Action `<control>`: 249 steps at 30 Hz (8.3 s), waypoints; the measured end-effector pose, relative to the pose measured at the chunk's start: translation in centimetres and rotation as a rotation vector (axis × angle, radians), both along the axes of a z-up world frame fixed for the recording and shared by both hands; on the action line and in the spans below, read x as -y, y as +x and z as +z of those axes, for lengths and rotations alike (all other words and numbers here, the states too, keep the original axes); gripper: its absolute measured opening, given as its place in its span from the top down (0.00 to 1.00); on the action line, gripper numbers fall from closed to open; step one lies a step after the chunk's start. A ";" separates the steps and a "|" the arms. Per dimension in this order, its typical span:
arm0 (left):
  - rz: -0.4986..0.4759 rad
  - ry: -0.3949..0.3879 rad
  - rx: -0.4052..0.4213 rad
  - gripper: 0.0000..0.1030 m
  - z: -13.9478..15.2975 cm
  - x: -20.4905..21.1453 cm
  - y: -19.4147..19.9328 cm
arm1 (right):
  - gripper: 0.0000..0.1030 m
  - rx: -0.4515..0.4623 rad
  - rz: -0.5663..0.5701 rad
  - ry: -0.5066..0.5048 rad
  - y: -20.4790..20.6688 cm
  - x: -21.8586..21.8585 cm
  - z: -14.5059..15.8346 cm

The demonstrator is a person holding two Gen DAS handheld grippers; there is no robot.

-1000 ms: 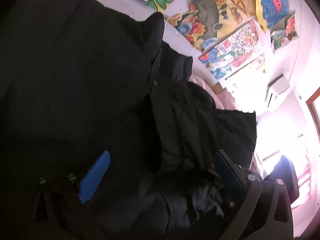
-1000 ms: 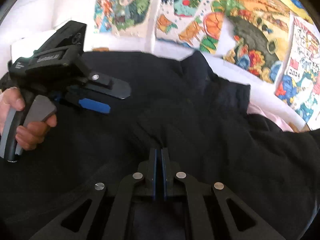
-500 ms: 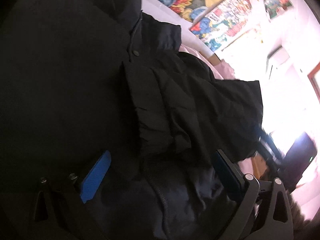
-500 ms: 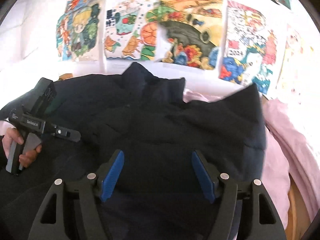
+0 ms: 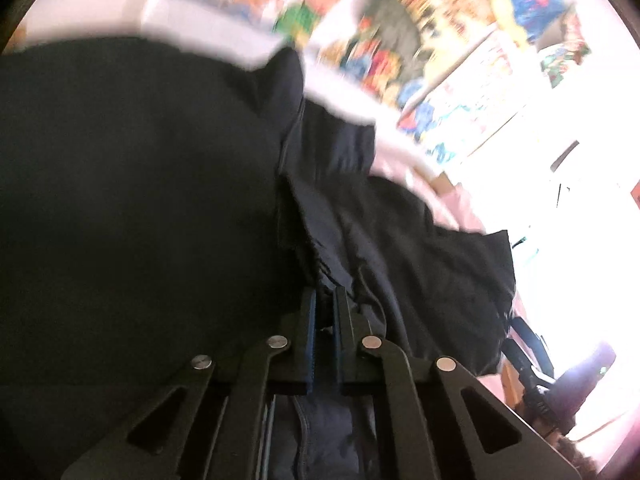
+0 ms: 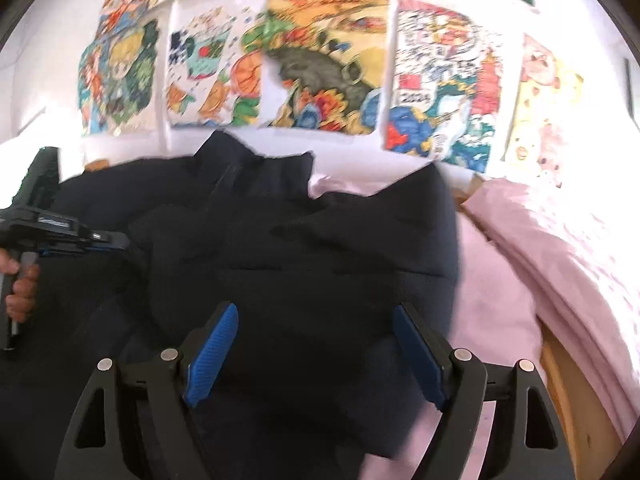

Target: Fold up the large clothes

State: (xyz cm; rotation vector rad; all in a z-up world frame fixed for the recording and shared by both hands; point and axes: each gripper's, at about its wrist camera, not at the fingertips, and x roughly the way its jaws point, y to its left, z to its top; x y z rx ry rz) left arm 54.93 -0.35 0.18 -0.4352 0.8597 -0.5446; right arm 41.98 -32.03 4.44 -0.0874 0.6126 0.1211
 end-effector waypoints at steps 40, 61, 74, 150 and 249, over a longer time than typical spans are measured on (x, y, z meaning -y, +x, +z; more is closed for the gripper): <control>0.201 0.412 0.011 0.66 -4.1 -9.9 -2.1 | 0.00 -0.199 -0.084 -0.140 8.9 -3.1 -9.9; 0.823 0.209 -0.019 0.08 5.1 -24.1 -18.7 | 0.00 -0.182 0.268 -0.025 0.7 -10.1 -0.8; 1.102 -0.150 -0.103 0.06 1.8 -35.3 -22.6 | 0.00 -0.202 0.313 0.053 -3.4 -11.5 1.1; -0.277 0.369 0.210 0.93 -3.1 12.8 -2.9 | 0.00 -0.174 0.050 0.790 5.2 6.9 -4.1; 0.278 0.536 0.012 0.01 -6.1 -9.6 1.1 | 0.36 -0.182 -0.051 0.000 8.0 -4.2 -6.4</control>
